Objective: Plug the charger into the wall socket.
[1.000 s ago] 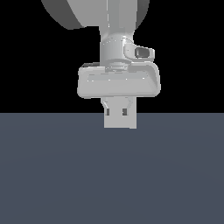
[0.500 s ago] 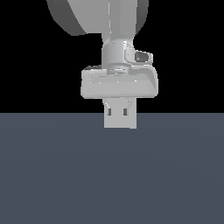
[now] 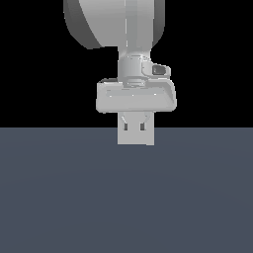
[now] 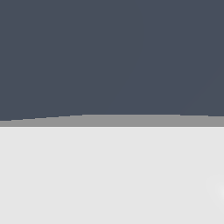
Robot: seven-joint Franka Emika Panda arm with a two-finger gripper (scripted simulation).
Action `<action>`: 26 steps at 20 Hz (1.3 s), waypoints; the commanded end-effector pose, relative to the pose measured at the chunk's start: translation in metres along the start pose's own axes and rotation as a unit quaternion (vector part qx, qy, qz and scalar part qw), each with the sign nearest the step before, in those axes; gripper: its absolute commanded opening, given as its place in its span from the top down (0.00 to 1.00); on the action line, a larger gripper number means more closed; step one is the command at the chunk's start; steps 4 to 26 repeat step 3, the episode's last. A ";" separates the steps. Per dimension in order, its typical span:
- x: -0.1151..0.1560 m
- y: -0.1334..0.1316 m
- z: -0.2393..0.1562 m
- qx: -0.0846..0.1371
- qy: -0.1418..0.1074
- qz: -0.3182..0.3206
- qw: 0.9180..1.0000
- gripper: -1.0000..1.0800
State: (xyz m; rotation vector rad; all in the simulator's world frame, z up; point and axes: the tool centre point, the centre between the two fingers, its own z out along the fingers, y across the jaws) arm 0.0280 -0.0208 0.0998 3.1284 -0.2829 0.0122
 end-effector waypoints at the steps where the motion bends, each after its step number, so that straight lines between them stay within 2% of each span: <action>1: 0.003 0.000 0.000 0.000 0.000 0.000 1.000 1.00; 26: 0.004 0.000 0.000 0.000 0.000 0.000 1.000 1.00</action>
